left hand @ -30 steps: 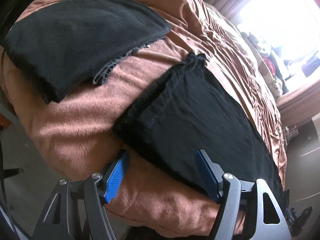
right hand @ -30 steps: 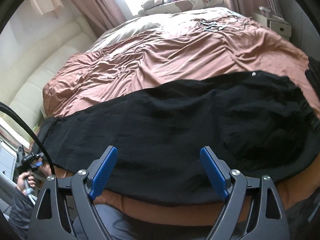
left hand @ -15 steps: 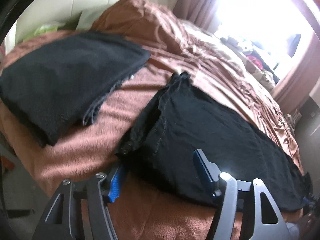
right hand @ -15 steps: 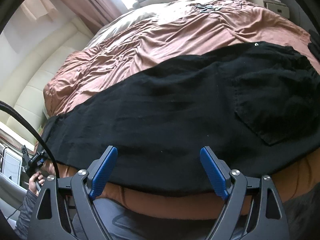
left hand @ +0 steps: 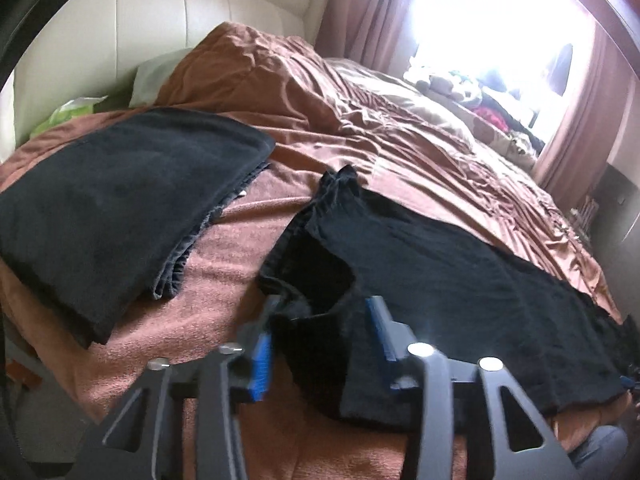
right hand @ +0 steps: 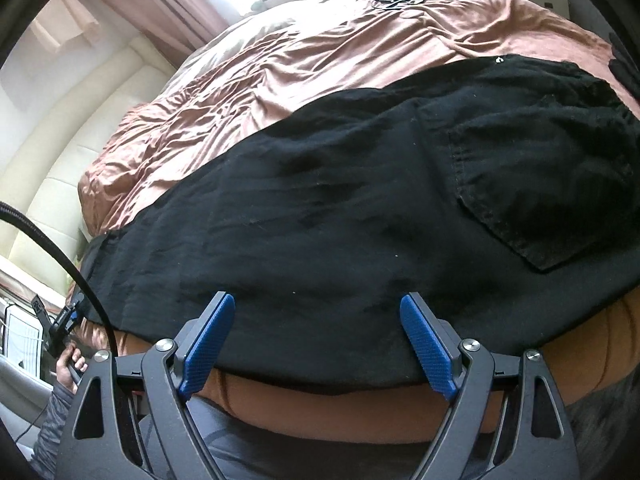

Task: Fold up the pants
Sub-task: 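Lower the left gripper to the trouser hem and close on it, then close the right gripper on the waistband while the left gripper holds the hem, then lift the hem with the left gripper while the right gripper opens on the waistband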

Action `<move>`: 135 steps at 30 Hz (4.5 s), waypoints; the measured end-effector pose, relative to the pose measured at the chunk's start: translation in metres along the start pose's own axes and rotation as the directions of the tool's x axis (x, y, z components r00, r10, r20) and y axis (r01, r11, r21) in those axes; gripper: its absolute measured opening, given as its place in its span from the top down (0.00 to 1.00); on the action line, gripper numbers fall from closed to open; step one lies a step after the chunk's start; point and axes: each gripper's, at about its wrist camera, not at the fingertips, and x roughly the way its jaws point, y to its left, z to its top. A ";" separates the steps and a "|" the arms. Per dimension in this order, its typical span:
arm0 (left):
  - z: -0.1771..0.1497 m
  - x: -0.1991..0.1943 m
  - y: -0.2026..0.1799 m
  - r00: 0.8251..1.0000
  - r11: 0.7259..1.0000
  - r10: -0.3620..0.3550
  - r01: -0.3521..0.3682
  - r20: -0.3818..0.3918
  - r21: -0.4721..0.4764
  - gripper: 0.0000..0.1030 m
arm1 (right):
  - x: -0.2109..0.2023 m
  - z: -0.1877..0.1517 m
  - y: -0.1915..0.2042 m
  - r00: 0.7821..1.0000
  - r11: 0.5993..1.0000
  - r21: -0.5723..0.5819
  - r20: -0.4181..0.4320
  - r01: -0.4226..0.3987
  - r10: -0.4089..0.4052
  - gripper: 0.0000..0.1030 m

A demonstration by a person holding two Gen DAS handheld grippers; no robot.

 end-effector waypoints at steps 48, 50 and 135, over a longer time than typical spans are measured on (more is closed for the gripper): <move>-0.005 0.008 0.052 0.995 0.844 -0.092 0.051 -0.050 -0.534 0.94 | 0.112 0.039 0.134 0.935 0.949 -0.274 -0.350 -0.153 0.049 0.65; -0.002 0.006 0.052 0.995 0.843 -0.089 0.056 -0.036 -0.535 0.94 | 0.130 0.044 0.135 0.918 0.956 -0.253 -0.395 -0.146 0.036 0.74; 0.194 -0.132 -0.176 0.926 0.921 -0.348 0.367 0.147 -0.131 0.95 | 0.104 0.064 0.110 0.949 0.971 -0.161 -0.291 -0.175 0.122 0.52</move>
